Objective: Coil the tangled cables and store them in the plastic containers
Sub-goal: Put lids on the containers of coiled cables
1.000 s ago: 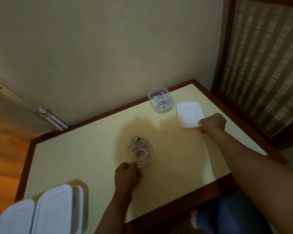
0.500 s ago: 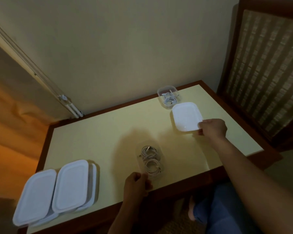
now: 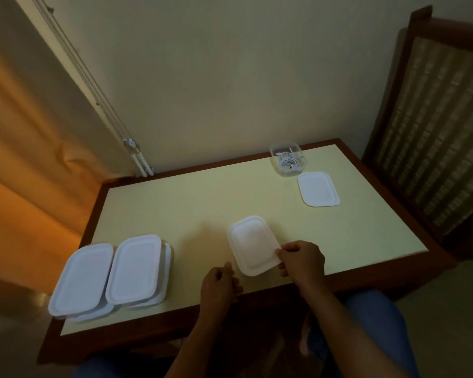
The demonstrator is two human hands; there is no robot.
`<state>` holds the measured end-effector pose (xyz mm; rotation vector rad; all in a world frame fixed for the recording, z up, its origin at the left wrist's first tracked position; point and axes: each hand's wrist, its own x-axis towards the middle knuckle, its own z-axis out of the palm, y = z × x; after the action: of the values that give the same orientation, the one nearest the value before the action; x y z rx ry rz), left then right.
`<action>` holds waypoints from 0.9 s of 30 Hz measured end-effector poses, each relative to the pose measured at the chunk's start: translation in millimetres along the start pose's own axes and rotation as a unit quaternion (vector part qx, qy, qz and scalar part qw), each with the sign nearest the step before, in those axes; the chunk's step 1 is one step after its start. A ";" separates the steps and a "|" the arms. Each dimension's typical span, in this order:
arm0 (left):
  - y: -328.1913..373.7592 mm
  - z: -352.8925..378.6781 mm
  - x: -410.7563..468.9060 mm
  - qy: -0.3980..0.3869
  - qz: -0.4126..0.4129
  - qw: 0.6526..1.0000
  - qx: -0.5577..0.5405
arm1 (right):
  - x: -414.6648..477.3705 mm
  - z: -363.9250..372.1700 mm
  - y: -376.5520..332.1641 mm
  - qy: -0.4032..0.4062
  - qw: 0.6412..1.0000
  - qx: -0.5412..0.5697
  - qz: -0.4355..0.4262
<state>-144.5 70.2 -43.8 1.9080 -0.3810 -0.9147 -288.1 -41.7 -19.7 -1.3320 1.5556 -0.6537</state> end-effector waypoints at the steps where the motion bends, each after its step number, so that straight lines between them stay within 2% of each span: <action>1: 1.4 -0.9 1.9 0.011 0.012 1.000 -0.002 | -0.8 2.6 1.8 0.003 1.000 -0.016 -0.007; 8: 11.6 -8.7 12.9 0.007 0.082 0.995 0.050 | -2.6 8.2 5.6 -0.016 0.995 -0.095 -0.034; 17: 8.3 -14.5 20.1 -0.025 0.009 1.000 -0.006 | 9.2 9.2 9.7 -0.068 0.996 -0.054 -0.011; 22: 7.6 -16.4 23.9 -0.014 -0.014 1.000 -0.006 | 10.0 12.0 15.0 -0.094 0.995 -0.035 0.017; 24: 10.2 -19.9 23.7 -0.008 -0.025 1.000 0.006 | 9.5 11.8 11.7 -0.123 0.991 -0.043 0.024; 27: 18.7 -34.1 25.5 -0.017 -0.042 0.996 0.077 | 10.9 9.0 5.4 -0.211 0.974 -0.065 0.046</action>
<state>-100.3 66.9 -29.8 2.0644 -0.4040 -0.9994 -281.9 -49.0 -31.4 -1.3802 1.3169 -0.1929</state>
